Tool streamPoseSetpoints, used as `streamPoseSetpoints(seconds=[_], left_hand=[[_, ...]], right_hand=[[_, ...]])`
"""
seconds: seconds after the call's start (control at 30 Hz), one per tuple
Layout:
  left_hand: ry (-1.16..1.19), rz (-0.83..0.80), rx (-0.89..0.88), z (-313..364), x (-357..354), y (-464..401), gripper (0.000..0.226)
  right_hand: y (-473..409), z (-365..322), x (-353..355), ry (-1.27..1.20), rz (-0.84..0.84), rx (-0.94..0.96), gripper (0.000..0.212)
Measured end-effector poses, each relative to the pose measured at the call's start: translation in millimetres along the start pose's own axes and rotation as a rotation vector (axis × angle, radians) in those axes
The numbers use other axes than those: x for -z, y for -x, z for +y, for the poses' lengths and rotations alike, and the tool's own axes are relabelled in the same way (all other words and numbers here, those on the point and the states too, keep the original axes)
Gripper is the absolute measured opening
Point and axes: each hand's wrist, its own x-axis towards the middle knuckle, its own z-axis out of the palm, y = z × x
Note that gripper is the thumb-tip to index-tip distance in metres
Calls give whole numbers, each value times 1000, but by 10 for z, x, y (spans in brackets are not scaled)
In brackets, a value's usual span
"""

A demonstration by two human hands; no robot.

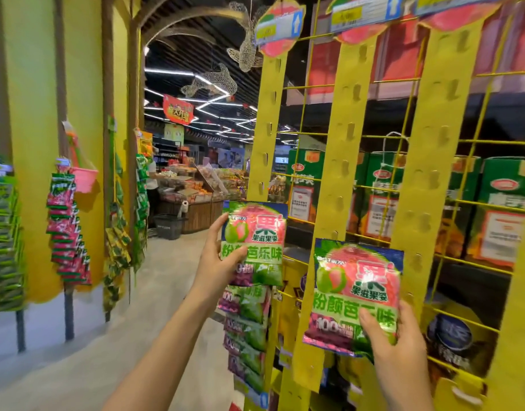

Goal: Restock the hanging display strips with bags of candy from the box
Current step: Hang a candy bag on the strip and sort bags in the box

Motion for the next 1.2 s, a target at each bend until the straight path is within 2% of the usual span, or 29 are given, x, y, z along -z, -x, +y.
streamPoseSetpoints(seconds=[0.13,0.27,0.37,0.53,0.87,0.97,1.2], left_hand=[[34,-30,21,-160,9,-275,59],[39,-94,46,-323,10,-496,57],[43,-121,73,-405,20,-578,56],[42,-164,109,-487,56,-642,55],[-68,-223,153,-698,154,-628,58],[-25,-237,116,-760,155,-597,54],[-179,-207,23,-805,190,-536,58]], right_hand=[[-118,3,-105,-12,49,44,33],[-162,-3,-205,-39,113,67,59],[-156,-27,-259,-59,148,79,68],[-91,-61,-363,-87,175,89,71],[-97,86,-406,6,205,139,61],[-113,113,-422,30,202,149,61],[-169,144,-481,-15,193,157,58]])
